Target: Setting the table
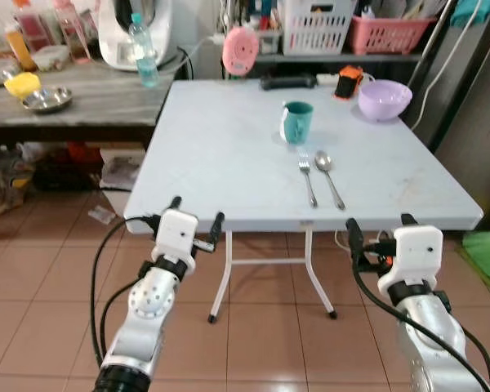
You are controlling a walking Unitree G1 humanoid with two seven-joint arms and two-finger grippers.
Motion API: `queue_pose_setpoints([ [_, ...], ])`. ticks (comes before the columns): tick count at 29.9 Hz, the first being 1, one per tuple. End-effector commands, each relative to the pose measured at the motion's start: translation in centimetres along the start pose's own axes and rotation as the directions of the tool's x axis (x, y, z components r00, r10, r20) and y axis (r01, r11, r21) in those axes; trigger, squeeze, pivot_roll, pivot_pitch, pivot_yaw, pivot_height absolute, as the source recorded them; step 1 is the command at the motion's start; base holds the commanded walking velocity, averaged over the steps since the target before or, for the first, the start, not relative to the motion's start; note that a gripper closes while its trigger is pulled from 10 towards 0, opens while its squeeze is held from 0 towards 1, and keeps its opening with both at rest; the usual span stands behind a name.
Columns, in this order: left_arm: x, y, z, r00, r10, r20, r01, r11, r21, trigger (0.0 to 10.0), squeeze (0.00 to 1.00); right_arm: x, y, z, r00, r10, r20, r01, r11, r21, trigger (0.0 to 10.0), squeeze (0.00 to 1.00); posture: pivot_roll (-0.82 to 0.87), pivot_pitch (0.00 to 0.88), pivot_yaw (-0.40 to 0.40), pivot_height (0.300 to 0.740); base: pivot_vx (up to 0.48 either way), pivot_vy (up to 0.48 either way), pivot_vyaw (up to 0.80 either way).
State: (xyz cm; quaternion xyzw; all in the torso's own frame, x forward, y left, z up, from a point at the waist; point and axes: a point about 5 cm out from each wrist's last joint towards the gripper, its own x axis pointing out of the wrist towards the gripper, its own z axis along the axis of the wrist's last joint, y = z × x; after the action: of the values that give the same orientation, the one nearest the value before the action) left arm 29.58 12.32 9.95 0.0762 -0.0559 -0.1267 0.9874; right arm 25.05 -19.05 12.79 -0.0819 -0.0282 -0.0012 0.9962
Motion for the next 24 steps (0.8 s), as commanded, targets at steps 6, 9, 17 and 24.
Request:
queue_pose_setpoints([
  [6,-0.1,-0.2,0.3,0.998,-0.053,0.014,0.053,0.999,-0.005,10.0,0.0,0.2,0.3,0.3,1.0,0.005,0.007,-0.005,1.0,0.007,10.0,0.0,-0.15,0.0,0.032,0.74,0.0,0.0,-0.07],
  [9,-0.1,-0.3,0.3,0.997,-0.069,0.017,0.069,0.997,-0.016,10.0,0.0,0.2,0.2,0.2,1.0,0.004,0.003,-0.004,1.0,0.005,10.0,0.0,-0.15,0.0,0.031,0.74,0.0,0.0,-0.5],
  [17,-0.2,-0.7,0.4,0.994,-0.108,0.031,0.11,0.993,-0.046,10.0,0.0,0.1,0.2,0.1,1.0,0.001,0.002,-0.001,1.0,-0.003,10.0,0.0,-0.15,0.0,0.035,0.74,0.242,0.0,-0.19],
  [24,-0.1,-0.9,0.5,0.992,-0.121,0.037,0.123,0.991,-0.054,10.0,0.0,0.1,0.2,0.0,1.0,0.002,0.002,-0.002,1.0,-0.011,10.0,0.0,-0.15,0.0,0.036,0.74,0.302,0.0,0.0],
])
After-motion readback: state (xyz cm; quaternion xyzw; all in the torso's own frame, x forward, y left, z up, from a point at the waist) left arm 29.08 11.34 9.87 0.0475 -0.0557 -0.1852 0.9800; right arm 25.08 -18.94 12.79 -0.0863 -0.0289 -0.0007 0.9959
